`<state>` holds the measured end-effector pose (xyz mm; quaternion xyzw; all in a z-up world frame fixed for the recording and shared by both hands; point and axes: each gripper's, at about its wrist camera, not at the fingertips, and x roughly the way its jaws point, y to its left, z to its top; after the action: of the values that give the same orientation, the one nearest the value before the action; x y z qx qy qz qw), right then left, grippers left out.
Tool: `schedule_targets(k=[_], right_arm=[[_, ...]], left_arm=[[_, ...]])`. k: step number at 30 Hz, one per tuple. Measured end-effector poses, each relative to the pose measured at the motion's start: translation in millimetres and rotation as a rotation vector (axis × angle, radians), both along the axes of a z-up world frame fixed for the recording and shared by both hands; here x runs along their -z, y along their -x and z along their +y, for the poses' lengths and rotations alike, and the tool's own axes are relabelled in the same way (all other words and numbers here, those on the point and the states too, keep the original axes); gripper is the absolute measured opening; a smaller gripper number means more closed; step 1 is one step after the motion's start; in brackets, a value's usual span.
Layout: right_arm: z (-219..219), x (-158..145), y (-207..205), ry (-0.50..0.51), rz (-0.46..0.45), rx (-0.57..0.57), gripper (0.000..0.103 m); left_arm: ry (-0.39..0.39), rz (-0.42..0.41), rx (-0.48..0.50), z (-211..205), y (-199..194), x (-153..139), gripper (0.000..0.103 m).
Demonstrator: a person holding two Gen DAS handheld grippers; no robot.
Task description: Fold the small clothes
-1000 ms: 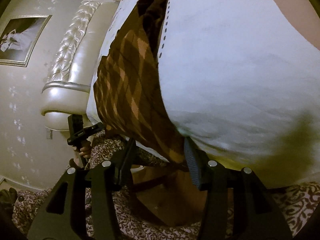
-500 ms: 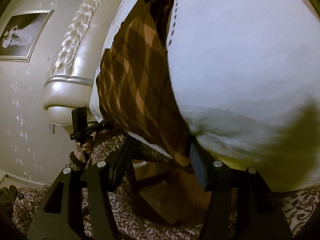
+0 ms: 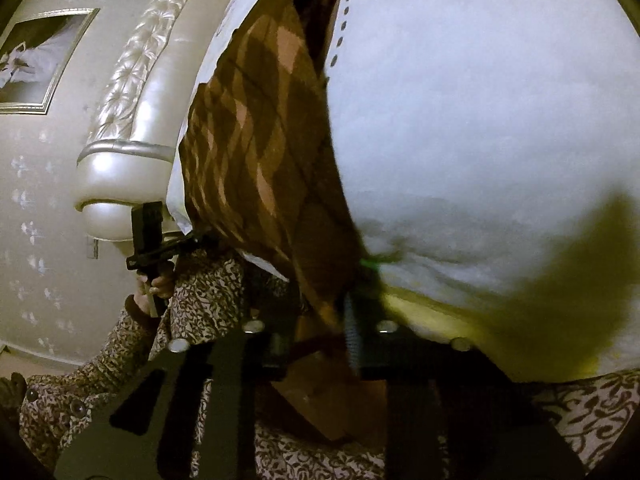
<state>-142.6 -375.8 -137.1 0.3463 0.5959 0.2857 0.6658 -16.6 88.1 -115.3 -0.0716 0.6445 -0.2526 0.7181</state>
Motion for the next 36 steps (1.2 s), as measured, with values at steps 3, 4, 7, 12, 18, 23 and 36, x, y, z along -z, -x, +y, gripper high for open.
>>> schedule_targets(k=[3,4,7,12,18,23,36], right_arm=[[-2.7,-0.8,0.6,-0.018,0.0,0.008,0.008],[-4.2,-1.9,1.5,-0.033,-0.001,0.014,0.007],[-10.8,-3.8,4.8,-0.085,-0.006,0.029,0.007],[-21.7,-15.3,11.4,-0.178,-0.021,0.075,0.006],[-35.3,-36.5,5.4,-0.282,-0.068,0.14,0.003],[-35.4,-51.8,-5.1,-0.271,-0.104,0.184,0.002],[-49.7,-73.0,-36.2,-0.387,-0.141,0.311,0.002]], left_arm=[[0.065,-0.029,0.01,3.8,4.8,-7.6,0.005],[0.077,-0.037,0.013,4.0,5.9,-9.9,0.005],[0.138,-0.067,0.029,4.5,9.6,-18.5,0.005],[0.32,-0.12,0.008,14.9,13.6,-36.4,0.005],[0.54,-0.168,-0.121,36.6,4.1,-65.0,0.004],[0.582,-0.21,-0.157,32.6,-3.1,-81.5,0.004],[0.645,-0.209,-0.277,46.7,-23.5,-100.3,0.004]])
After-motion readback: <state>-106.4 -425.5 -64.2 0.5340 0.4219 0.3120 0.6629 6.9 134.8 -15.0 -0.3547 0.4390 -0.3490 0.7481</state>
